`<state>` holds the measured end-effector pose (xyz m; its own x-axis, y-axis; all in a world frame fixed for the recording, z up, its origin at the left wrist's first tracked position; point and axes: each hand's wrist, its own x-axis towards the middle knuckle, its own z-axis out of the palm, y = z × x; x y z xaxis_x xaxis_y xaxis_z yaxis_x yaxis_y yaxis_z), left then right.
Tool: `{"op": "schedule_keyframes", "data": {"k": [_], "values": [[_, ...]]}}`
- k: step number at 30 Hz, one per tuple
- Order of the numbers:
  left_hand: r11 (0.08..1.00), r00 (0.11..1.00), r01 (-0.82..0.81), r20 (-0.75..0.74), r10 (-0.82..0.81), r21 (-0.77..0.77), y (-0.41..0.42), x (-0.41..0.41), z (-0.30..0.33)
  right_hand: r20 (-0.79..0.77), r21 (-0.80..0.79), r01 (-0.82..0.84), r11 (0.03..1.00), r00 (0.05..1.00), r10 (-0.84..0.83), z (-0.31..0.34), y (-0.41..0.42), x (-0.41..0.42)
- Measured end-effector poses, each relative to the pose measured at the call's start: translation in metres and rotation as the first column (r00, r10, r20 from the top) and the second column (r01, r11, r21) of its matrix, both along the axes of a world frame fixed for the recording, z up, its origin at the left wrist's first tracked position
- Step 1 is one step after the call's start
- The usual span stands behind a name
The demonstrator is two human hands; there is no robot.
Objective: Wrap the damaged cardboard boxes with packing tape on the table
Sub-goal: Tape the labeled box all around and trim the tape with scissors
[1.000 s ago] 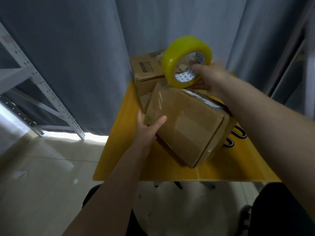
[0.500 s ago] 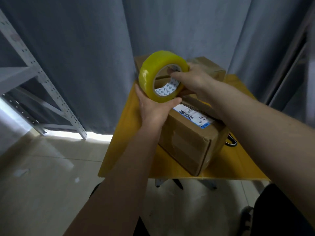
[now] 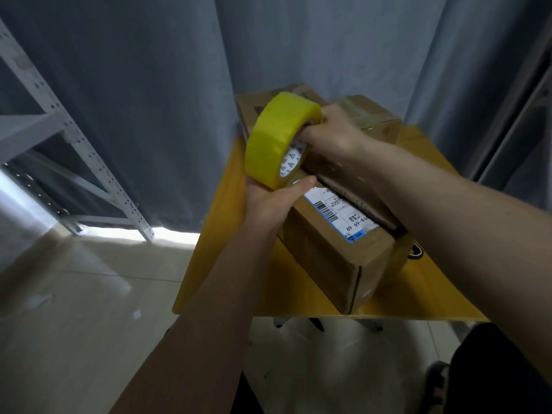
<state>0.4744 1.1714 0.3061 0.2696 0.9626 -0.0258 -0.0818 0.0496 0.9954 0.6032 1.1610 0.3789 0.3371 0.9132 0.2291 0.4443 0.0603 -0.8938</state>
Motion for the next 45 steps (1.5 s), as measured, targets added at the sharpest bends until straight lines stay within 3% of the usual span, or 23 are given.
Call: {"op": "schedule_keyframes", "data": {"k": [3, 7, 12, 16, 19, 22, 26, 30, 34, 37, 45], "values": [[0.994, 0.996, 0.085, -0.048, -0.081, 0.075, 0.009, -0.007, 0.002, -0.035, 0.019, 0.054, 0.998, 0.998, -0.054, -0.002, -0.004, 0.004], [0.994, 0.982, 0.075, -0.179, -0.059, 0.084, 0.014, -0.014, -0.005, -0.167, 0.068, 0.138, 0.988, 0.978, -0.125, -0.002, -0.013, 0.010], [0.976, 0.957, 0.106, -0.287, -0.049, 0.189, 0.017, -0.016, 0.000, -0.294, -0.051, 0.190, 0.981, 0.935, -0.196, 0.000, -0.018, 0.018], [0.908, 0.913, 0.279, -0.381, -0.149, 0.313, 0.022, -0.012, 0.013, -0.310, -0.027, 0.202, 0.979, 0.930, -0.200, 0.006, -0.019, 0.021], [0.845, 0.830, 0.378, -0.543, -0.129, 0.378, 0.031, -0.005, 0.025, -0.310, -0.017, 0.228, 0.973, 0.925, -0.222, 0.007, -0.019, 0.026], [0.847, 0.780, 0.401, -0.614, -0.115, 0.350, 0.029, 0.005, 0.034, -0.241, 0.015, 0.232, 0.973, 0.945, -0.222, 0.011, -0.020, 0.031], [0.891, 0.758, 0.306, -0.652, -0.016, 0.334, 0.024, 0.018, 0.040, -0.233, 0.033, 0.221, 0.975, 0.950, -0.207, 0.019, -0.018, 0.032], [0.883, 0.681, 0.387, -0.728, -0.078, 0.268, 0.028, 0.022, 0.041, -0.235, -0.017, 0.245, 0.969, 0.941, -0.242, 0.019, -0.017, 0.036], [0.876, 0.705, 0.428, -0.688, -0.171, 0.221, 0.033, 0.018, 0.038, -0.287, -0.062, 0.235, 0.970, 0.927, -0.243, 0.016, -0.017, 0.033], [0.884, 0.796, 0.408, -0.565, -0.220, 0.231, 0.034, 0.016, 0.033, -0.339, -0.042, 0.209, 0.977, 0.917, -0.210, 0.016, -0.017, 0.031], [0.926, 0.913, 0.230, -0.397, -0.099, 0.298, 0.030, 0.024, 0.023, -0.388, -0.055, 0.222, 0.973, 0.893, -0.226, 0.010, -0.021, 0.028]]}}
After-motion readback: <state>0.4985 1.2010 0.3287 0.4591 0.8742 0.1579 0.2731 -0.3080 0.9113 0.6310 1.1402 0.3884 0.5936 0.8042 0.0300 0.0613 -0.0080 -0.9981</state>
